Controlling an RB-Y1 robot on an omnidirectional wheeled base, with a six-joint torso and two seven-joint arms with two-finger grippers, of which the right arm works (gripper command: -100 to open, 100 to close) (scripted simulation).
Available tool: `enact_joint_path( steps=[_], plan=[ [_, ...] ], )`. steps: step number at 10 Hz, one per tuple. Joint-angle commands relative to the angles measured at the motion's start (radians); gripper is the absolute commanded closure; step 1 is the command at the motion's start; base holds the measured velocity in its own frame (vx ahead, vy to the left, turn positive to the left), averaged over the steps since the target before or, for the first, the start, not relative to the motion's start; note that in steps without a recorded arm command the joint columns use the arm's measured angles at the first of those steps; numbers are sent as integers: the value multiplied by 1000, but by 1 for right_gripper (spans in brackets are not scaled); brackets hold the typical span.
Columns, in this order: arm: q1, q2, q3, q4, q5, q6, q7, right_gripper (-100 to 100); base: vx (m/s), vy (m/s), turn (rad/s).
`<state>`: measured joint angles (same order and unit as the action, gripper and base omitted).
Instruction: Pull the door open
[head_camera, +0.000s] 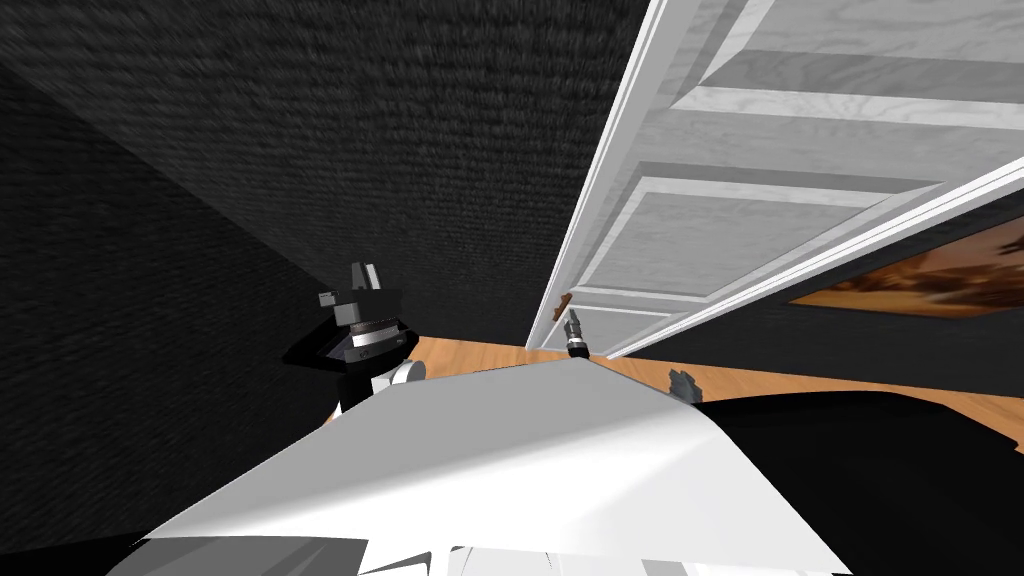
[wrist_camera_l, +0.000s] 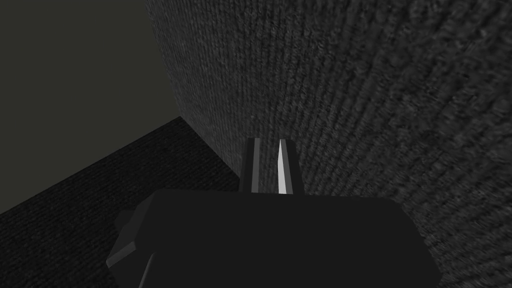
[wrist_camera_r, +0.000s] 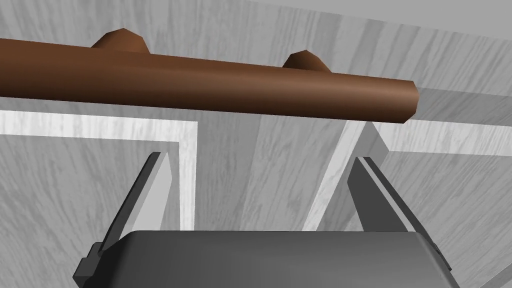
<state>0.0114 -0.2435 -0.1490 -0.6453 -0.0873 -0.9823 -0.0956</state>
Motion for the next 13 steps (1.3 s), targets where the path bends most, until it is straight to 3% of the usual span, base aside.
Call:
enact_joint_path(
  steps=[1,13],
  plan=[
    [-8,7,1,3,-20,6,-50,-100,-46,-21,51],
    [-55,50,7,10,-147,45,-343,-100,-61,-22,70]
  ],
)
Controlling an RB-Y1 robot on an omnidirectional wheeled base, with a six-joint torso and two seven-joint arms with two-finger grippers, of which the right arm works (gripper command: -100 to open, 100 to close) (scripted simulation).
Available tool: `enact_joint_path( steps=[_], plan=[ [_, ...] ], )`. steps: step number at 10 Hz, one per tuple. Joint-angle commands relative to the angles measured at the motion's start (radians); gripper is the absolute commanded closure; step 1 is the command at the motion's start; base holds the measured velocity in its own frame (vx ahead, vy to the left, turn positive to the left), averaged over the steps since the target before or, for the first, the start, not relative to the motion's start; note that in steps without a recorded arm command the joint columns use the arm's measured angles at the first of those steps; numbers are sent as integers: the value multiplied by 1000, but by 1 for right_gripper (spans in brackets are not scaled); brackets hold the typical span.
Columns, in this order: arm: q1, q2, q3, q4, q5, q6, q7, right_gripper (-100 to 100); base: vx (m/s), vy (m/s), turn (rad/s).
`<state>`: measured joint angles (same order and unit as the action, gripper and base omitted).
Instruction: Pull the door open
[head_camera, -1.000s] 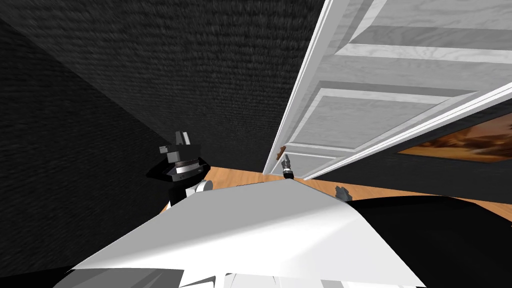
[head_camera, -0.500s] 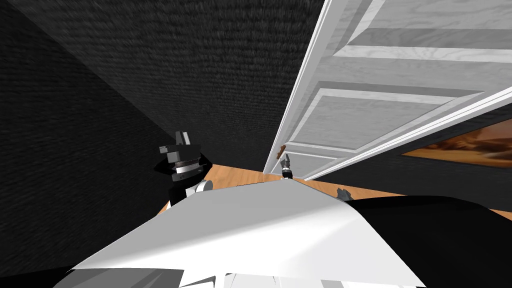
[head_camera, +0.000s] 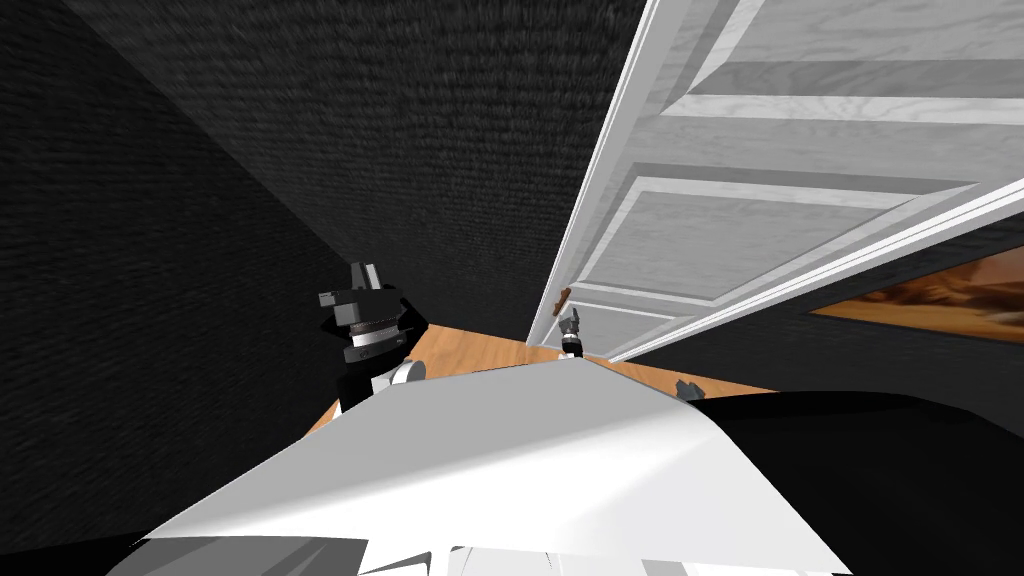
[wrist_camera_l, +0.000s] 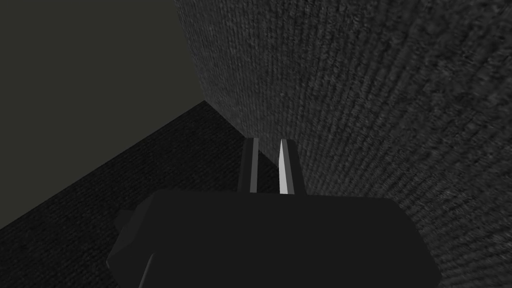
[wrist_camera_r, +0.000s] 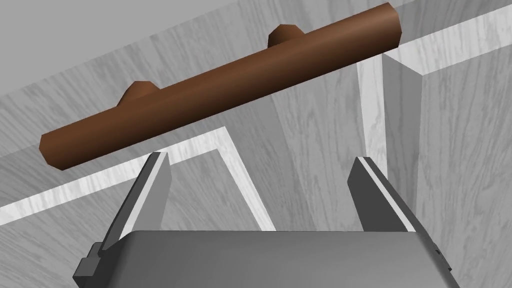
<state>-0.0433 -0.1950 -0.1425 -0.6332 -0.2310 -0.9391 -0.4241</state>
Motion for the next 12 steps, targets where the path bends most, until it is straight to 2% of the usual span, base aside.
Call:
enact_joint_path(
  steps=[1,2,4,5,6,7,9,10,11,12],
  plan=[
    [-6,7,1,-1,-21,8,-50,-100,-53,-22,68],
    [-6,7,1,-1,-21,8,-56,-100,-44,-18,44],
    [-19,19,3,1,-56,19,-121,-100,-65,-14,94],
    [-19,19,3,1,-56,19,-140,-100,-57,-15,39],
    [-26,25,3,2,-74,24,-174,-100,-60,-25,67],
    [-26,25,3,2,-74,24,-181,-100,-51,-21,35],
    [-38,37,5,4,-107,34,-247,-100,-59,-20,83],
    [-38,37,5,4,-107,34,-264,-100,-50,-14,38],
    [-44,43,6,5,-124,40,-299,-100,-59,-20,58],
    [-44,43,6,5,-124,40,-305,-100,-44,-20,38]
  ],
)
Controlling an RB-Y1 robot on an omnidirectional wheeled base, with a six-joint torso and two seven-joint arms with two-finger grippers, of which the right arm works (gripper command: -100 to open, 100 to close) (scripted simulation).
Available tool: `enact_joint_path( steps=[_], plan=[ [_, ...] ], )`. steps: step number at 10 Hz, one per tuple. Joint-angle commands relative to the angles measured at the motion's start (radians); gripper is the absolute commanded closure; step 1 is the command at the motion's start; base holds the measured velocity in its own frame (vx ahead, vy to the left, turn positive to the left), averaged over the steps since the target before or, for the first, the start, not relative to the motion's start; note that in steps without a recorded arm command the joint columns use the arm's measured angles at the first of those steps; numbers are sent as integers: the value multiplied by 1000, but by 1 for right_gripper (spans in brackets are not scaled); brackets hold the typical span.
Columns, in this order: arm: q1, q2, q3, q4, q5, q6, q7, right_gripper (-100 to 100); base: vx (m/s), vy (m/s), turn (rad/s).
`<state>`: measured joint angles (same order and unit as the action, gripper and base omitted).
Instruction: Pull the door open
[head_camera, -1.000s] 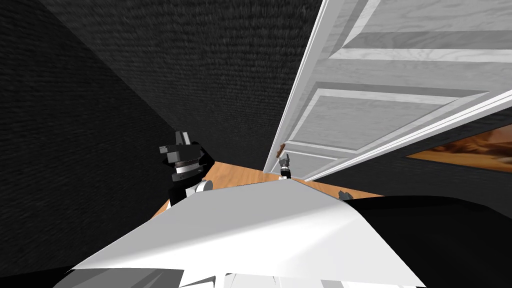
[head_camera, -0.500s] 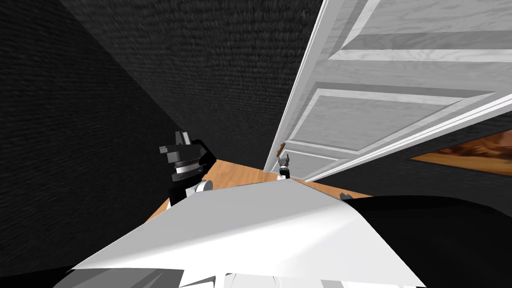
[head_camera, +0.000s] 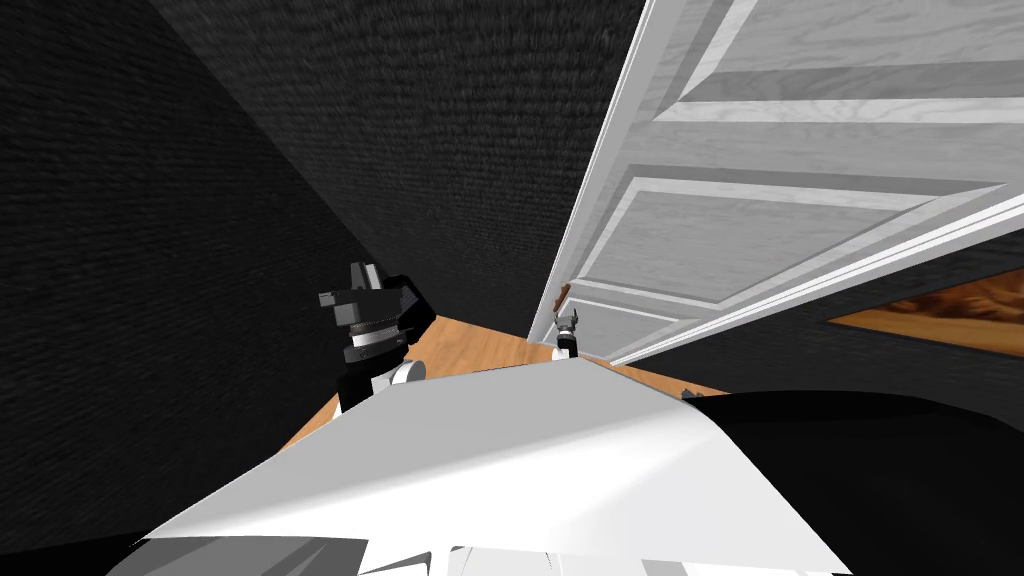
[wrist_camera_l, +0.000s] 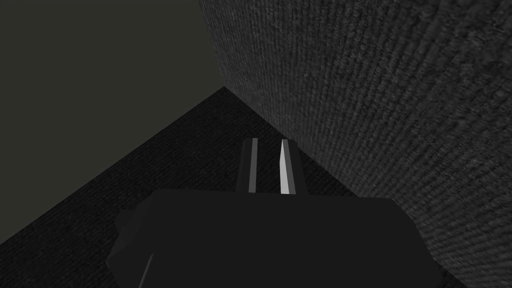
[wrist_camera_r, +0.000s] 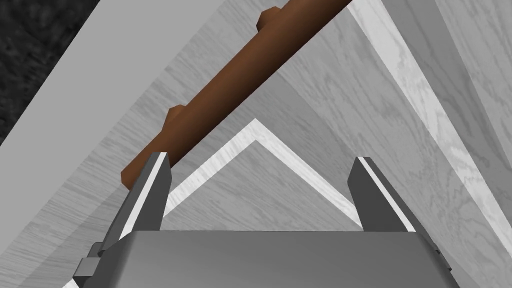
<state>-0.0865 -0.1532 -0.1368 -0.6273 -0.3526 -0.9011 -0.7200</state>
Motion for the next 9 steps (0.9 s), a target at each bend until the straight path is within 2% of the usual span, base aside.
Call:
enact_joint_path(
  steps=[1,5,9],
  plan=[
    [-7,6,1,0,-19,7,-50,-100,-42,-19,67],
    [-23,22,3,3,-64,21,-155,-100,-60,-19,65],
    [-33,31,4,5,-90,29,-249,-100,-53,-14,51]
  ],
)
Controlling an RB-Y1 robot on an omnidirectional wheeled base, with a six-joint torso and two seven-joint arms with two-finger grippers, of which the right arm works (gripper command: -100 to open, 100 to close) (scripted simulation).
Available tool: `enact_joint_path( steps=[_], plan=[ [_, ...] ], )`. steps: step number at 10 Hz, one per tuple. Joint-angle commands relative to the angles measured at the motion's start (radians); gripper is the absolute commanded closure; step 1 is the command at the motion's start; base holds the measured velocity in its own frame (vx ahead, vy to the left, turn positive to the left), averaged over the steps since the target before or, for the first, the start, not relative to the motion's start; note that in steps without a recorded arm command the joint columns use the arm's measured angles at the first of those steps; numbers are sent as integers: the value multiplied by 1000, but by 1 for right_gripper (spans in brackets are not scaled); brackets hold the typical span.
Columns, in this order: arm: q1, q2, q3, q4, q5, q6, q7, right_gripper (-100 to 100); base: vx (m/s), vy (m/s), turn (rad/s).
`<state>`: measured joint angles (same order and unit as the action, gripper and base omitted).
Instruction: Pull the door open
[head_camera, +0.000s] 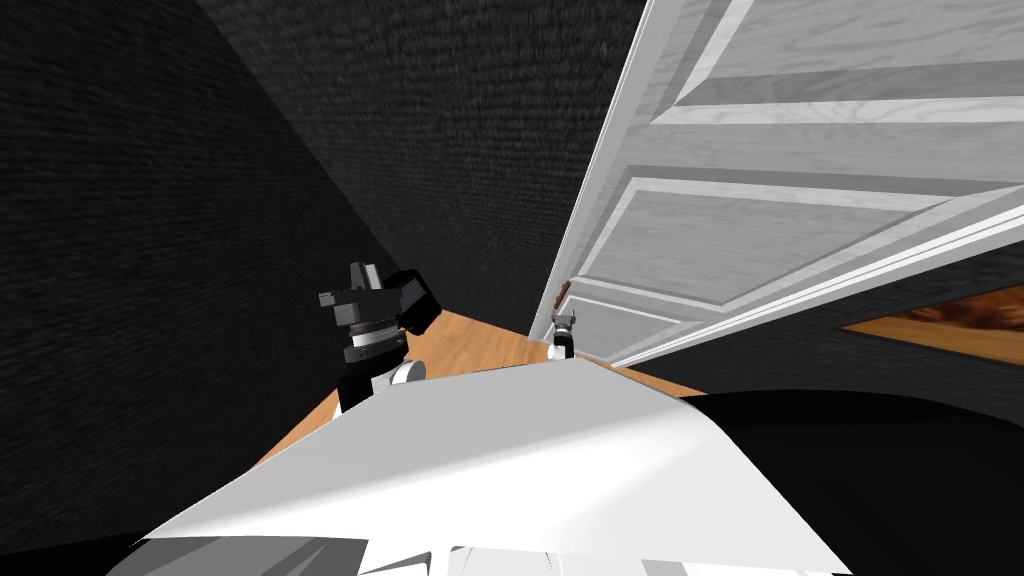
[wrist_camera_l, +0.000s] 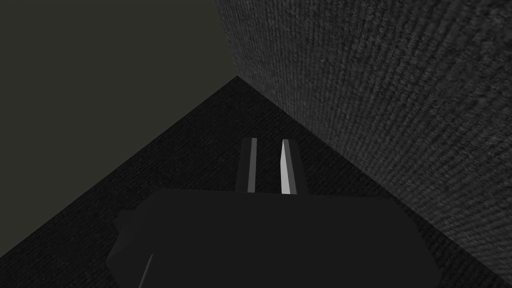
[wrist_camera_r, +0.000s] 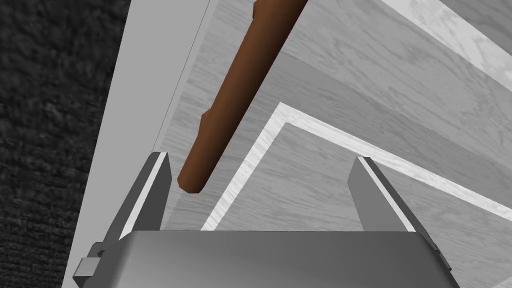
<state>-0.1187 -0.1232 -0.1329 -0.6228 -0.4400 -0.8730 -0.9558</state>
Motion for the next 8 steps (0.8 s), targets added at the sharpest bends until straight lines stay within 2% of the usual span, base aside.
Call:
enact_joint_path(
  steps=[1,3,6,8],
  plan=[
    [-5,5,1,1,-15,5,-50,-100,-44,-10,36],
    [-10,9,1,1,-27,8,-88,-100,-41,-17,50],
    [-21,20,3,3,-58,18,-178,-100,-51,-12,53],
    [-24,22,3,4,-65,20,-212,-100,-32,-14,28]
  ],
)
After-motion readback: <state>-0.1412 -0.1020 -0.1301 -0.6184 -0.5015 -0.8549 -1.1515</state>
